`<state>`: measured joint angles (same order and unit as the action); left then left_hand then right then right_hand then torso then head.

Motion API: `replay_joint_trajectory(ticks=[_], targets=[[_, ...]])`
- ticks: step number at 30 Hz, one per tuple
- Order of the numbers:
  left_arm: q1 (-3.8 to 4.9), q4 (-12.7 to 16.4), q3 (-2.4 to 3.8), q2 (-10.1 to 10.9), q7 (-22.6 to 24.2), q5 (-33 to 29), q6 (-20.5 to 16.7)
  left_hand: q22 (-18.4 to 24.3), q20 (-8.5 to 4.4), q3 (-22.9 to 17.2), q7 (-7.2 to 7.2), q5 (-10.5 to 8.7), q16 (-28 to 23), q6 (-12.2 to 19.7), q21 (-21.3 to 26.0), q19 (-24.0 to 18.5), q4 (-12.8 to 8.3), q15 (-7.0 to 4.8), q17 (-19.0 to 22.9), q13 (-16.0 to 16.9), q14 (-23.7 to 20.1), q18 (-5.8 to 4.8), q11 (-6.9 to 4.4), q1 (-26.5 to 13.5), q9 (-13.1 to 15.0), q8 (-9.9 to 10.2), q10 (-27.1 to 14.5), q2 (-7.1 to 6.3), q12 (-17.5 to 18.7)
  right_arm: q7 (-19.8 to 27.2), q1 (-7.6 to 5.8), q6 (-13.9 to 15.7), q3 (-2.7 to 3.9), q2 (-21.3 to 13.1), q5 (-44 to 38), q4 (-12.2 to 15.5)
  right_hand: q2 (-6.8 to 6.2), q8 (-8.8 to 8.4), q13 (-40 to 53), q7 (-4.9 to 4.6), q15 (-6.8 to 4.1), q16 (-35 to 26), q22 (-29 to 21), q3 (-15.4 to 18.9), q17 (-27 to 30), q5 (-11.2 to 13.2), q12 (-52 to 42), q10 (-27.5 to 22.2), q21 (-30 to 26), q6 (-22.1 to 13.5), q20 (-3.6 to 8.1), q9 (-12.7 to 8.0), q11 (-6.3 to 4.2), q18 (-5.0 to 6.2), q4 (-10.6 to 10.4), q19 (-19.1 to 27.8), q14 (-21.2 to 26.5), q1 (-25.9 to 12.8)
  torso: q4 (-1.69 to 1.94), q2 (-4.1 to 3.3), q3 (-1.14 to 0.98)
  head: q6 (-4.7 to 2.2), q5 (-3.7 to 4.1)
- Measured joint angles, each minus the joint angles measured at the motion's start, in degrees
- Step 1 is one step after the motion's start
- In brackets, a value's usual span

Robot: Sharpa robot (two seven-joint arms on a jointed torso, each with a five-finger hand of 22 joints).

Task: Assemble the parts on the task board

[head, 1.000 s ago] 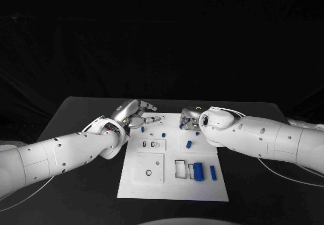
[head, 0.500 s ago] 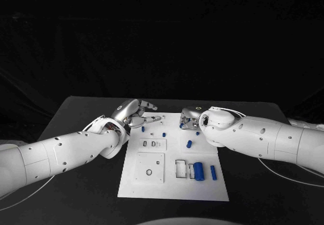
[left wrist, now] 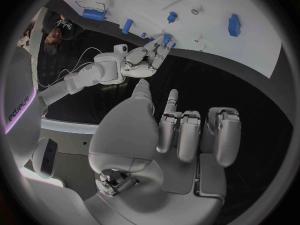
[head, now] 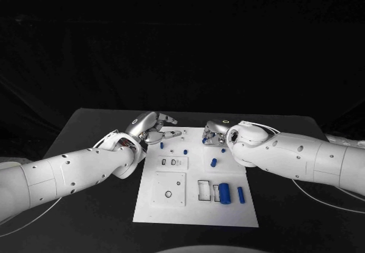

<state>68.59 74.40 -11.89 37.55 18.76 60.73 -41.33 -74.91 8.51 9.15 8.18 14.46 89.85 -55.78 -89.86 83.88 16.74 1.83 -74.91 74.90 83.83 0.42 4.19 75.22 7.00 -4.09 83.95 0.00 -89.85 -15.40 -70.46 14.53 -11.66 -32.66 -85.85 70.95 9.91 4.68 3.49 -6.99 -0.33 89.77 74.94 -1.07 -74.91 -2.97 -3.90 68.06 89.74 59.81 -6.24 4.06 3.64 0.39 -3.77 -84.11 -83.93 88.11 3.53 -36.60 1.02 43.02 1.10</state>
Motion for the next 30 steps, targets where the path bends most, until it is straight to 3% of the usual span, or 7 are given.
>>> replay_joint_trajectory(ticks=[5,14,23,30], targets=[[0.0,0.1,0.0,0.3,0.0,0.0,-0.1,0.0,0.0,0.0,0.0,0.0,0.0,0.0,0.0,0.0,0.0,0.0,0.0,0.0,0.0,0.0,0.0,0.2,0.0,0.0,0.0,0.23,0.0,1.4,-0.24,3.4,0.2,-0.9,1.1,1.2,-0.01,0.06,0.0,0.02,0.0,0.0,0.0,-0.3,0.0,0.0,0.0,0.4,0.0,0.0,0.0,0.0,0.37,0.0,0.0,0.0,0.0,0.0,0.03,-0.01,0.0,-0.18,-0.31],[0.0,0.2,0.02,0.5,0.1,0.0,-0.4,0.0,0.0,0.0,0.0,0.0,0.0,0.0,0.0,0.0,0.0,0.0,0.0,0.0,0.0,0.0,0.0,0.2,0.0,0.0,0.0,0.23,0.0,4.1,-1.93,8.0,0.79,-0.1,2.1,1.3,-0.45,0.11,0.0,-0.06,0.0,0.0,0.0,-0.4,0.0,0.0,0.0,0.4,0.0,0.2,0.0,0.0,0.42,-0.01,0.0,0.0,0.0,0.4,0.23,-0.25,-0.01,-0.43,-0.93],[0.09,0.3,0.02,0.7,0.1,0.1,-0.8,0.0,0.0,0.0,0.0,0.0,0.0,0.0,0.0,0.0,0.0,0.0,0.0,0.0,0.0,0.0,0.0,0.4,-0.1,0.0,0.0,0.48,0.0,6.1,-2.19,9.0,0.98,3.3,2.2,-2.2,-0.63,0.15,0.0,-0.1,0.43,0.0,0.0,-0.9,0.0,0.0,0.2,0.4,0.0,0.3,0.0,0.0,0.43,0.0,-0.1,0.0,0.0,0.6,0.57,-0.68,-0.02,-0.77,-1.1],[0.54,0.3,0.04,0.8,0.1,0.3,-1.0,0.0,0.0,0.0,0.0,0.0,0.0,0.0,0.0,0.0,0.0,0.0,0.0,0.0,0.0,0.0,0.0,0.2,-0.1,0.0,0.0,0.69,0.0,7.2,-1.9,9.0,1.01,5.8,1.9,-5.3,-0.86,0.15,0.0,-0.1,0.65,0.0,0.0,-1.3,0.0,0.1,0.2,0.1,0.0,0.3,-0.23,0.0,0.74,-0.01,-0.1,0.2,-0.2,0.5,0.76,-0.97,0.13,-0.88,-0.96]])
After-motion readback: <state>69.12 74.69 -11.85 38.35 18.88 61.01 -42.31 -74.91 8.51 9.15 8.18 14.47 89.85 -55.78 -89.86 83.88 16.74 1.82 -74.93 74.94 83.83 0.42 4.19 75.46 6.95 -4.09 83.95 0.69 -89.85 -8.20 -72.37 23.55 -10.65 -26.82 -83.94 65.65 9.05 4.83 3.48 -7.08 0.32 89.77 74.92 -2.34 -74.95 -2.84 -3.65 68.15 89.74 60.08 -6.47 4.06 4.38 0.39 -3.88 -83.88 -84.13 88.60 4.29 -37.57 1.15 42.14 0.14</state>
